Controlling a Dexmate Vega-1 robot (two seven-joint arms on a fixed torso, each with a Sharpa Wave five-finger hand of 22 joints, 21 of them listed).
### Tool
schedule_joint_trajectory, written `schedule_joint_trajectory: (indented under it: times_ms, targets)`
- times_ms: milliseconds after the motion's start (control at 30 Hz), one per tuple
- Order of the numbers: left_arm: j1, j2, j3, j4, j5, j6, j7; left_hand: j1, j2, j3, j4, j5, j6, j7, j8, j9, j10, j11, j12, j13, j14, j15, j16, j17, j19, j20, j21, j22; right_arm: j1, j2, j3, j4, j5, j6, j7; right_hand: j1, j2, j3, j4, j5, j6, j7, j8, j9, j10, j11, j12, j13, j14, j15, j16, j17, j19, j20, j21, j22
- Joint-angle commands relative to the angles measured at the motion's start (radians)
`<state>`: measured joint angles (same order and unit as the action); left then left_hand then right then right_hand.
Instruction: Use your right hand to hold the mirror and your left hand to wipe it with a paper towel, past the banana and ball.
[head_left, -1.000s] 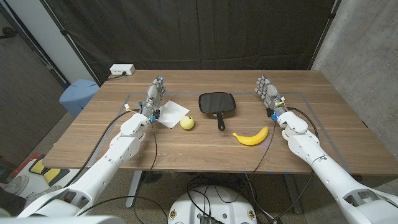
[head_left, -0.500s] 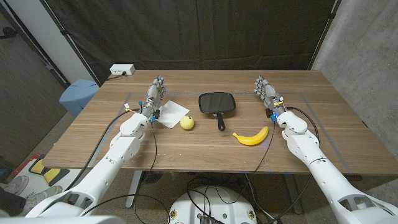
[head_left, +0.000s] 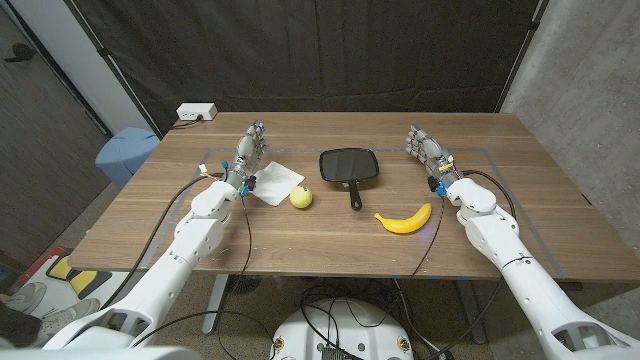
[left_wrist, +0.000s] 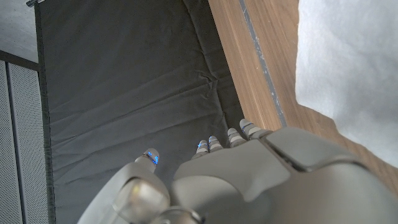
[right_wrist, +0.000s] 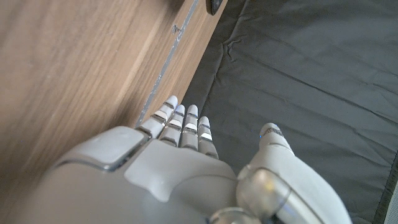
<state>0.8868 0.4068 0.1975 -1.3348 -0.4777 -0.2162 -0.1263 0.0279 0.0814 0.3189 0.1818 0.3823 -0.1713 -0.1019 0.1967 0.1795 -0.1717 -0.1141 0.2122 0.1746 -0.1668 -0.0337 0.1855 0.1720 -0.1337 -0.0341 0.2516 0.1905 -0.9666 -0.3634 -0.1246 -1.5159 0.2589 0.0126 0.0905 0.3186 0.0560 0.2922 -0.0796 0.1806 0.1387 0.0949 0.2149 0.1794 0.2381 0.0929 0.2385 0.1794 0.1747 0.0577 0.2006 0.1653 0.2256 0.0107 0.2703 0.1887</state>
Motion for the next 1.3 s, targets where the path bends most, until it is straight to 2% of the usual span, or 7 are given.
schedule_joint_trajectory:
  times_ms: [33,267,467,633,833,1000,1300]
  targets:
    - [0.016,0.016,-0.019,-0.022,0.024,0.013,-0.019,-0.001,0.08,0.003,-0.006,0.0,-0.092,-0.006,0.007,0.002,-0.072,0.007,0.003,0.003,-0.089,-0.032,0.009,0.003,0.007,-0.027,0.004,0.002,-0.054,-0.024,0.011,-0.116,-0.052,-0.103,-0.035,0.017,-0.009,-0.004,-0.019,-0.002,0.046,0.009,0.01,0.005,0.055,0.008,0.015,0.005,0.065,0.004,0.007,0.005,0.068,0.023,0.02,0.002]
    - [0.031,0.035,-0.029,-0.035,0.035,0.008,-0.029,0.003,0.079,0.004,-0.008,-0.001,-0.085,-0.008,0.007,0.002,-0.064,0.008,0.003,0.003,-0.081,-0.03,0.009,0.003,0.012,-0.023,0.004,0.001,-0.087,-0.039,0.017,-0.18,-0.062,-0.151,-0.046,0.043,-0.016,-0.009,-0.043,-0.003,0.124,0.019,0.018,0.007,0.127,0.013,0.021,0.005,0.153,-0.001,0.001,0.006,0.202,0.048,0.058,0.002]
    - [0.038,0.044,-0.038,-0.023,0.025,-0.005,-0.059,0.005,0.079,0.005,-0.009,-0.001,-0.081,-0.012,0.007,0.002,-0.057,0.012,0.004,0.003,-0.076,-0.03,0.008,0.003,0.015,-0.02,0.004,0.0,-0.117,-0.049,0.026,-0.23,-0.063,-0.186,-0.053,0.032,-0.032,-0.026,-0.04,-0.001,0.172,0.036,0.022,0.007,0.176,0.02,0.026,0.004,0.208,0.004,0.004,0.007,0.274,0.067,0.076,-0.001]
    - [0.034,0.049,-0.043,0.004,0.016,-0.023,-0.089,0.007,0.078,0.005,-0.009,-0.001,-0.08,-0.013,0.006,0.003,-0.055,0.012,0.003,0.003,-0.076,-0.031,0.006,0.003,0.015,-0.02,0.003,0.0,-0.139,-0.062,0.032,-0.279,-0.057,-0.238,-0.049,0.019,-0.028,-0.036,-0.031,0.005,0.215,0.044,0.018,0.008,0.238,0.032,0.031,0.006,0.335,-0.017,0.024,0.013,0.366,0.059,0.097,-0.003]
    - [0.024,0.052,-0.048,0.038,0.005,-0.044,-0.124,0.008,0.078,0.006,-0.009,-0.002,-0.079,-0.013,0.005,0.003,-0.052,0.013,0.002,0.004,-0.075,-0.032,0.005,0.003,0.017,-0.021,0.003,-0.001,-0.157,-0.073,0.036,-0.314,-0.047,-0.273,-0.035,0.022,-0.028,-0.036,-0.033,0.006,0.22,0.052,0.015,0.008,0.242,0.039,0.029,0.007,0.342,-0.017,0.02,0.013,0.383,0.048,0.1,-0.004]
    - [0.018,0.055,-0.054,0.059,-0.005,-0.057,-0.147,0.008,0.078,0.006,-0.009,-0.002,-0.078,-0.012,0.004,0.003,-0.052,0.016,0.001,0.004,-0.075,-0.033,0.003,0.003,0.019,-0.022,0.003,-0.001,-0.169,-0.091,0.043,-0.358,-0.028,-0.34,-0.014,0.041,-0.021,-0.029,-0.042,0.007,0.223,0.059,0.007,0.01,0.244,0.049,0.018,0.008,0.345,-0.009,0.005,0.014,0.292,0.068,0.054,-0.004]
    - [0.009,0.055,-0.058,0.081,-0.016,-0.067,-0.173,0.009,0.079,0.007,-0.008,-0.002,-0.077,-0.011,0.003,0.003,-0.051,0.023,-0.001,0.004,-0.074,-0.033,0.002,0.003,0.021,-0.02,0.002,-0.001,-0.175,-0.121,0.055,-0.411,0.02,-0.462,0.042,0.088,0.001,-0.005,-0.062,0.007,0.203,0.071,-0.005,0.01,0.227,0.058,0.004,0.009,0.345,-0.009,-0.002,0.014,0.314,0.046,0.057,-0.003]
